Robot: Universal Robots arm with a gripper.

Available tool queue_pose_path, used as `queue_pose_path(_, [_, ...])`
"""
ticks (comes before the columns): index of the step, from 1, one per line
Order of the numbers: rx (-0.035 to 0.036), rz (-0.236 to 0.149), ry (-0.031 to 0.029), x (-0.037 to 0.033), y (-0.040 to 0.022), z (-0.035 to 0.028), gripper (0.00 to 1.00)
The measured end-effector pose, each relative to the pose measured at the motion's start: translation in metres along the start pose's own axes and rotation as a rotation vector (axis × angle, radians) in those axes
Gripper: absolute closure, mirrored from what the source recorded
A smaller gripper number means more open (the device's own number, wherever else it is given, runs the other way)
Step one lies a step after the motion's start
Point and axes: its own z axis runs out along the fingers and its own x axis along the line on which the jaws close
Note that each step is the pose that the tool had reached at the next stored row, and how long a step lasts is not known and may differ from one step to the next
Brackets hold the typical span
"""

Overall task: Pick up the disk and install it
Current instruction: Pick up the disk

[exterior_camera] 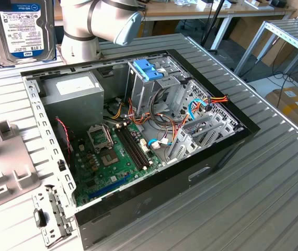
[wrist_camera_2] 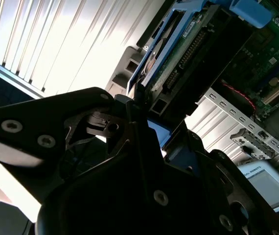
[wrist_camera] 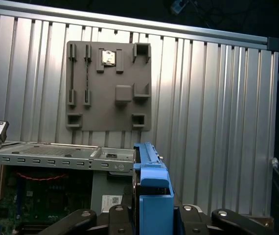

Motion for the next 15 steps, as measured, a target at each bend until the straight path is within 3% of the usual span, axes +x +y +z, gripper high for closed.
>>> queue_pose_path(3, [-0.0001, 0.000, 0.0001, 0.0005, -0.0062, 0.0000, 0.63])
queue_pose_path(15, [0.0000, 0.000, 0.0001, 0.0016, -0.0195, 0.0003, 0.63])
